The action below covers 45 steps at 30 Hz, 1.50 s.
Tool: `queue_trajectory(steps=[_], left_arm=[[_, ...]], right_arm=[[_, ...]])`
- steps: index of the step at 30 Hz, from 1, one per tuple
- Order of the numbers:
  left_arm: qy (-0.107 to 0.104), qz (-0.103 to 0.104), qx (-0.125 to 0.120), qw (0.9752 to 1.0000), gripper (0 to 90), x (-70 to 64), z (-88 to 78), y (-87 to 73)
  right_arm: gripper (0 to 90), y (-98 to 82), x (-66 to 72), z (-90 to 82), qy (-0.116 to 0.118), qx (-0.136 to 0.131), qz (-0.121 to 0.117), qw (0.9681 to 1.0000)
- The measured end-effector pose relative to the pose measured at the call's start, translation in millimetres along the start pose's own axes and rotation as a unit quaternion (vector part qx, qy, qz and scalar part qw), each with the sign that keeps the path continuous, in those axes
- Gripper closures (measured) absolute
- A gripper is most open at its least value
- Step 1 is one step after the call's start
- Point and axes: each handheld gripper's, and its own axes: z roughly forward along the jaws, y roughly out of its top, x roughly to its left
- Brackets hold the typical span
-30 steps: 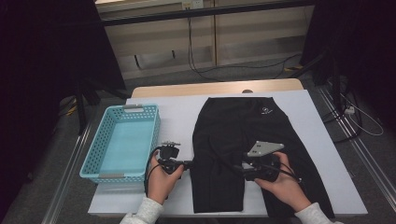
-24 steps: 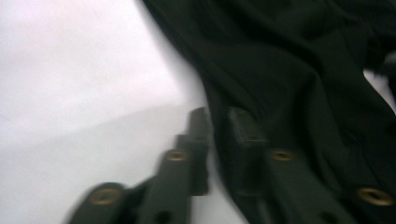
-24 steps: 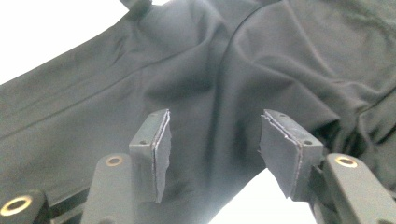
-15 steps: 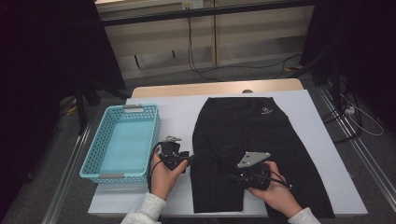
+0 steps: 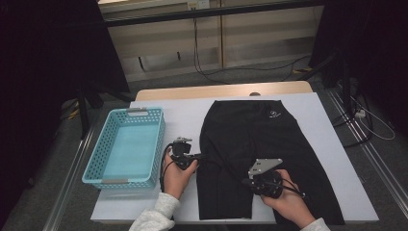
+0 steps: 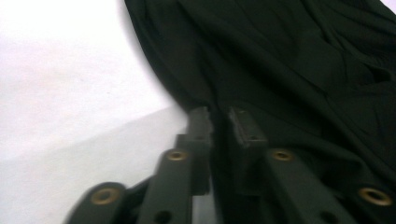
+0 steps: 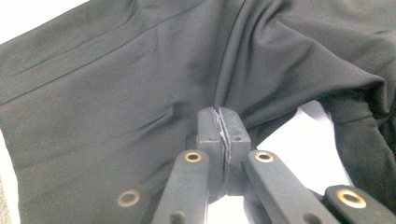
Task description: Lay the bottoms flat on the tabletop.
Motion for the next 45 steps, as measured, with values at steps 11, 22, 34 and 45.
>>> queue_trajectory(steps=[11, 22, 34, 45], left_arm=[[0.008, -0.016, -0.031, 0.9994, 89.2, 9.5, -24.8, 9.5], [0.018, -0.012, -0.024, 0.9995, 74.4, 15.2, -23.5, 3.4], [0.027, 0.042, -0.001, 0.9988, 43.3, -2.4, -43.9, -24.2], [0.03, 0.074, 0.017, 0.9967, 54.0, -27.9, -41.9, -47.8]], right_arm=[[89.5, -1.0, -8.7, -7.4, -0.007, -0.02, 0.02, 0.9996], [70.7, 2.3, -7.9, -9.8, -0.025, -0.033, 0.011, 0.9991], [51.5, 11.2, -11.2, -6.4, -0.045, -0.052, 0.004, 0.9977], [38.8, 20.0, -24.9, -4.0, -0.06, -0.079, 0.03, 0.9946]])
